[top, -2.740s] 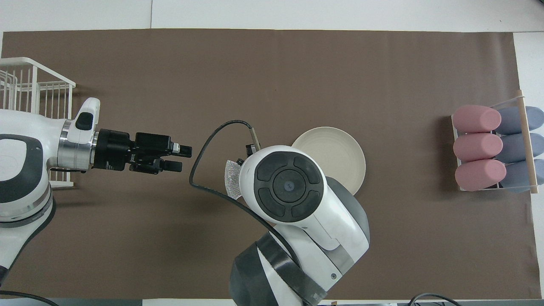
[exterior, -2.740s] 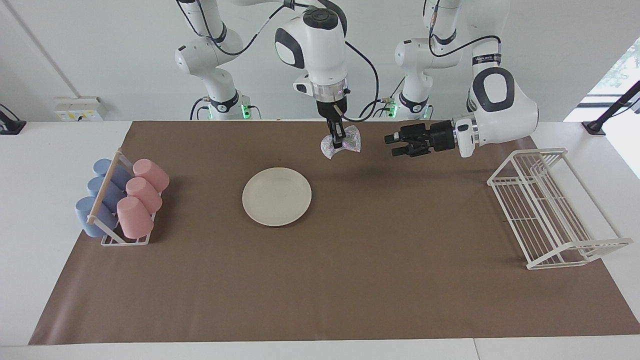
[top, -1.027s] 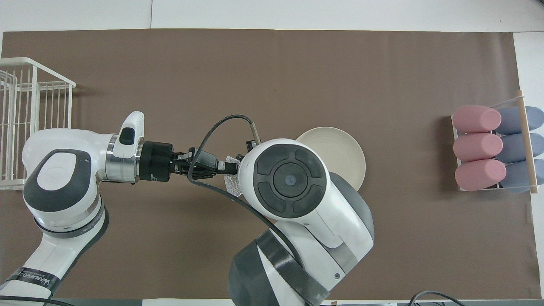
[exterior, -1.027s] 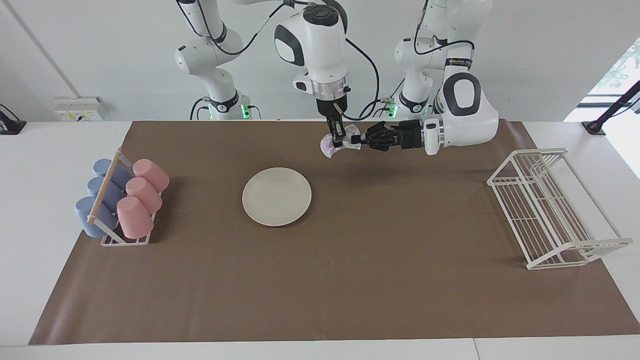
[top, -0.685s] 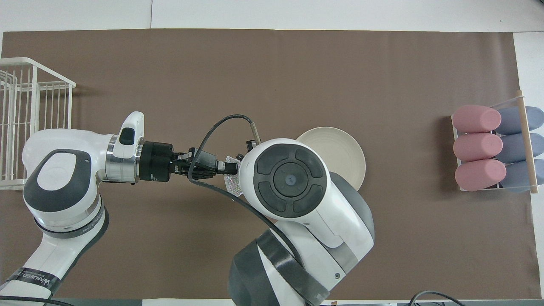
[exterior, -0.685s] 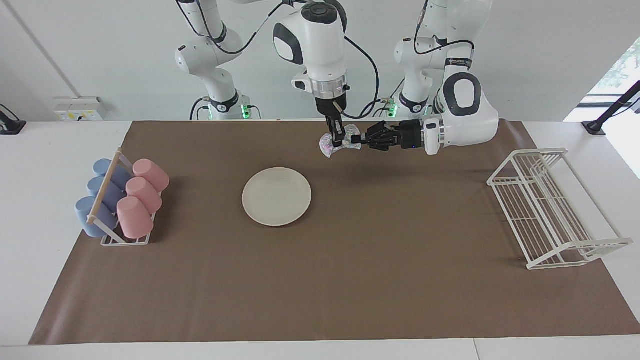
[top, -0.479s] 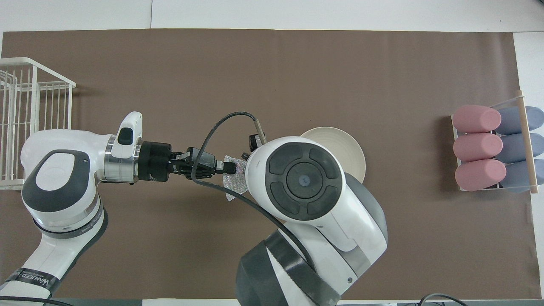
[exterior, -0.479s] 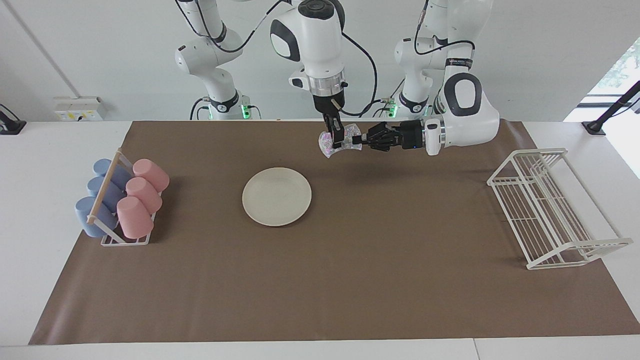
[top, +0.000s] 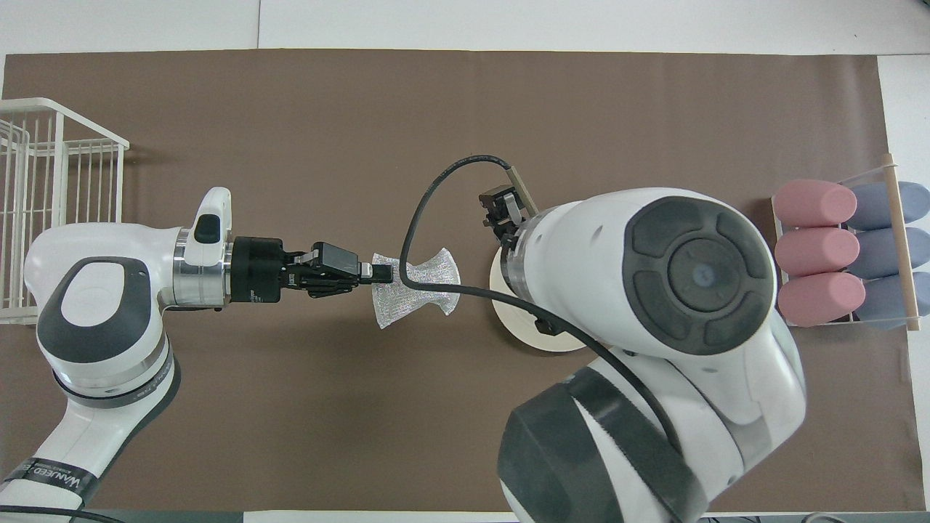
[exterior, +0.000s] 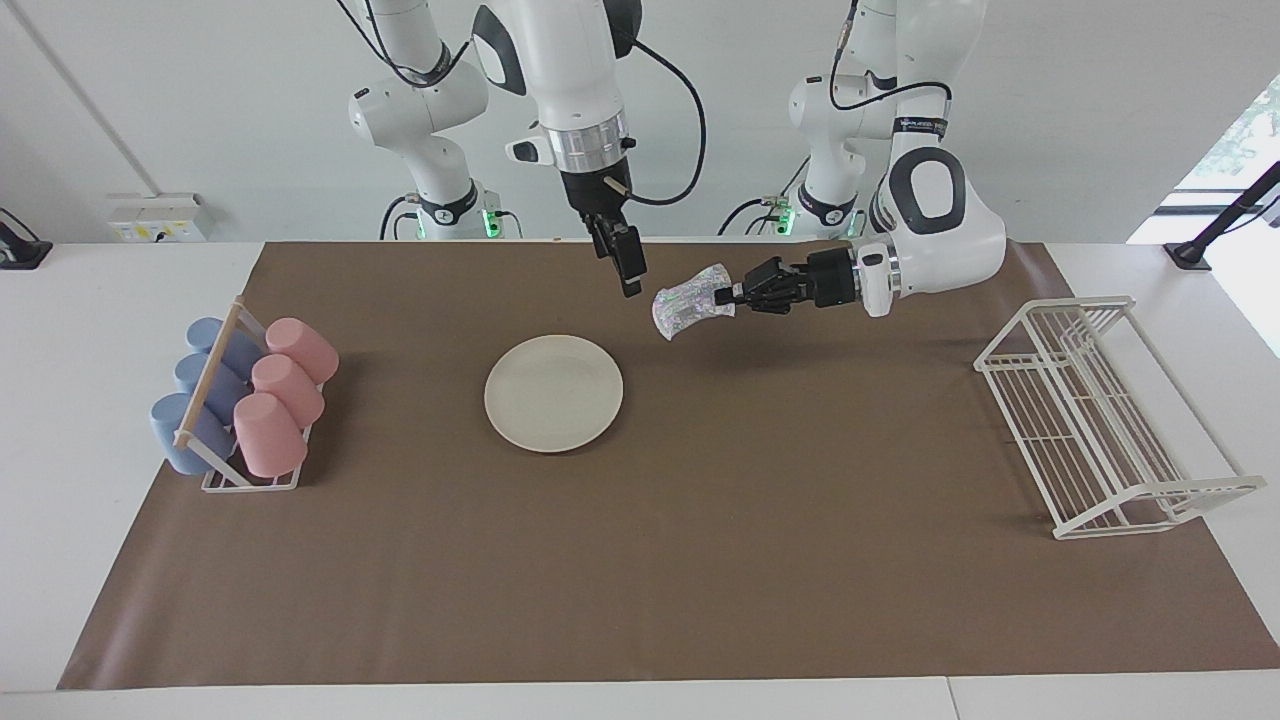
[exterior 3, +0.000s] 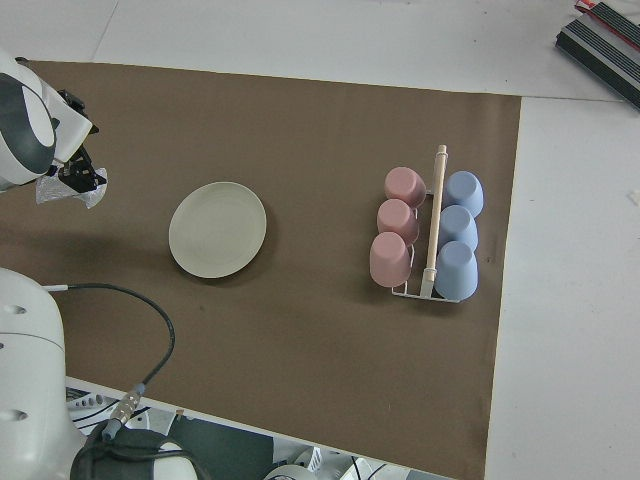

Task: Wipe plate with sponge

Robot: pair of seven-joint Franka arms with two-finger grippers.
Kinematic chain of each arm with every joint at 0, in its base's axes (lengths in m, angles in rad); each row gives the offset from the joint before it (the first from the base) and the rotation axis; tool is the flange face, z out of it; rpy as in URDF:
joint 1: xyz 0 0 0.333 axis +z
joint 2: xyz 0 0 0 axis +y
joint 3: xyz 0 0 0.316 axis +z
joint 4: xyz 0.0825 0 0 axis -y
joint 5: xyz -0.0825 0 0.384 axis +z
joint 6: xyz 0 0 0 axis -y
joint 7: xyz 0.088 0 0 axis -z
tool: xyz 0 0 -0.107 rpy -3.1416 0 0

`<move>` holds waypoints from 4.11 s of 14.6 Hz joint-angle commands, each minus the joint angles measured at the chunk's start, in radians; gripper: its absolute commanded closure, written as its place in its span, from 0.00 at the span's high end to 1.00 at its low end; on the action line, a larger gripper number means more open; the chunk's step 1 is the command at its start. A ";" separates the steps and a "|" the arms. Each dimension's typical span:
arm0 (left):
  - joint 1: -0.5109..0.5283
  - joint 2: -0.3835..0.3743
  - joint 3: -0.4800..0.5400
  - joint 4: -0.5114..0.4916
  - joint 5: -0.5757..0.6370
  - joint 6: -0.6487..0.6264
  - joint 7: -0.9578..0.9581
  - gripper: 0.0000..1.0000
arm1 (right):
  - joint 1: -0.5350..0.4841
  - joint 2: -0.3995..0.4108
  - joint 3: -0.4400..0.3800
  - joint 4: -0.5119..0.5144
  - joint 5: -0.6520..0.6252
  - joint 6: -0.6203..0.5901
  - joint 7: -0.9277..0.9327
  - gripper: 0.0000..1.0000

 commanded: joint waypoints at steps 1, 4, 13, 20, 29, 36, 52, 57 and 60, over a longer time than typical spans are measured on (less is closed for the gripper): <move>-0.018 -0.025 0.005 -0.007 0.100 0.062 -0.065 0.00 | -0.052 -0.066 0.008 -0.095 -0.022 -0.074 -0.239 1.00; -0.039 -0.020 -0.006 0.031 0.228 0.132 -0.198 0.00 | -0.143 -0.080 0.006 -0.094 -0.022 -0.242 -0.559 1.00; -0.122 -0.020 -0.007 0.211 0.888 0.111 -0.760 0.00 | -0.393 -0.114 0.000 -0.084 -0.022 -0.329 -1.261 1.00; -0.127 0.026 -0.007 0.390 1.431 -0.206 -0.870 0.00 | -0.487 -0.095 -0.006 -0.045 -0.027 -0.334 -1.608 1.00; -0.187 0.093 -0.007 0.445 2.020 -0.539 -0.872 0.00 | -0.539 -0.067 -0.006 0.000 -0.059 -0.364 -1.700 1.00; -0.149 0.216 -0.003 0.447 2.411 -0.538 -0.864 0.00 | -0.591 -0.054 -0.009 0.030 -0.061 -0.369 -1.705 1.00; 0.026 0.441 0.000 0.541 2.492 -0.256 -1.017 0.00 | -0.640 -0.043 -0.009 0.058 -0.055 -0.338 -1.708 1.00; 0.023 0.443 0.000 0.534 2.467 -0.245 -1.041 0.00 | -0.651 -0.040 -0.010 0.069 -0.055 -0.334 -1.743 1.00; 0.023 0.443 0.000 0.534 2.467 -0.243 -1.044 0.00 | -0.646 -0.040 -0.009 0.069 -0.055 -0.334 -1.745 1.00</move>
